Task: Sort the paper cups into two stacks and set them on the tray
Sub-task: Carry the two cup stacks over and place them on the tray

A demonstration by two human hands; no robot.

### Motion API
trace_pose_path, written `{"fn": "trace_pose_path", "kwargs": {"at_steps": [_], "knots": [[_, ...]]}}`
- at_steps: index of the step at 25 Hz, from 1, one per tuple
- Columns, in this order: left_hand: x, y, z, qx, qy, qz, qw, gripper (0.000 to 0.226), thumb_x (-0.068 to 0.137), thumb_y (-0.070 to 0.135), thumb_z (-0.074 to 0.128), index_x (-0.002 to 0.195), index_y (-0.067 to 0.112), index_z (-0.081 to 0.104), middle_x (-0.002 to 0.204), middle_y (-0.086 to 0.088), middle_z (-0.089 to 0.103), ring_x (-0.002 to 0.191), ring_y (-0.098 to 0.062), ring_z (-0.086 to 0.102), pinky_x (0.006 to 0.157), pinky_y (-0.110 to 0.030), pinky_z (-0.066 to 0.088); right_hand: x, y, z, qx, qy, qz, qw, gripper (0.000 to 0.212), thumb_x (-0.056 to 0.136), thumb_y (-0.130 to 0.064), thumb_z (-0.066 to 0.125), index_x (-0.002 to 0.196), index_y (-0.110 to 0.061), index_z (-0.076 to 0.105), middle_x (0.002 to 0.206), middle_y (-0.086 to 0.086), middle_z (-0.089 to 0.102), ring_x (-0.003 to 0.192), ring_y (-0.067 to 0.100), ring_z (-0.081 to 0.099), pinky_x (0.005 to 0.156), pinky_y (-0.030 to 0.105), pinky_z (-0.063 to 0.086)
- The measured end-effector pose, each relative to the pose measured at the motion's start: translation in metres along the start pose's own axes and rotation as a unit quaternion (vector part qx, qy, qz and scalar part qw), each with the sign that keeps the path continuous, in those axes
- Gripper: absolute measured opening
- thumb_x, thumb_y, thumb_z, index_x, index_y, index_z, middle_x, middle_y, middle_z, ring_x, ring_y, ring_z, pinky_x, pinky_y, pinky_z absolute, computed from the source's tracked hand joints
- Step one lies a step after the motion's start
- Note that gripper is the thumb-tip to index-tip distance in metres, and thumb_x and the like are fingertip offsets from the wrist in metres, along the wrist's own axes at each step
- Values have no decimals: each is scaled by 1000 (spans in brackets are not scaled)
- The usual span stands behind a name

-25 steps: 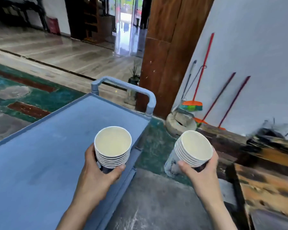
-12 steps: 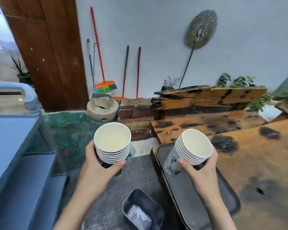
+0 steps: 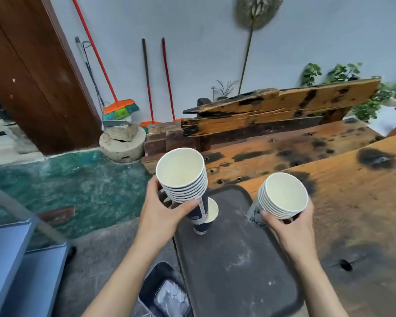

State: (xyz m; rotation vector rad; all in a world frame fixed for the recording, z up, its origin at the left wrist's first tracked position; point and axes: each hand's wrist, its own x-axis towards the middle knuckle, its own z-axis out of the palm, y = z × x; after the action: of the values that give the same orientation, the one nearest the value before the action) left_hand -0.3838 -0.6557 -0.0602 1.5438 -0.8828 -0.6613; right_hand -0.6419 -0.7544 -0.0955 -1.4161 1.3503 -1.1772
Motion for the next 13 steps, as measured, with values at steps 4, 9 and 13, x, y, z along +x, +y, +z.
{"fn": "trace_pose_path", "kwargs": {"at_steps": [4, 9, 13], "knots": [[24, -34, 50, 12, 8, -18, 1000, 84, 61, 14, 90, 122, 45, 40, 125, 27, 51, 112, 9, 54, 96, -28, 47, 44, 55, 22, -4, -27, 30, 999, 87, 58, -19, 87, 127, -33, 37, 125, -11, 51, 117, 11, 51, 96, 32, 42], [31, -74, 75, 9, 34, -41, 999, 85, 52, 33, 89, 119, 50, 41, 116, 37, 58, 113, 4, 58, 94, -27, 48, 59, 114, 59, -35, -57, 86, 994, 97, 45, -44, 80, 131, -35, 35, 109, -34, 47, 108, 5, 48, 89, 30, 38], [18, -111, 82, 43, 29, -73, 996, 85, 53, 41, 87, 124, 53, 43, 128, 26, 57, 123, 0, 52, 101, -30, 44, 51, 146, 70, -44, -66, 139, 987, 97, 46, -43, 81, 130, -41, 31, 109, -35, 47, 106, 3, 47, 85, 28, 36]]}}
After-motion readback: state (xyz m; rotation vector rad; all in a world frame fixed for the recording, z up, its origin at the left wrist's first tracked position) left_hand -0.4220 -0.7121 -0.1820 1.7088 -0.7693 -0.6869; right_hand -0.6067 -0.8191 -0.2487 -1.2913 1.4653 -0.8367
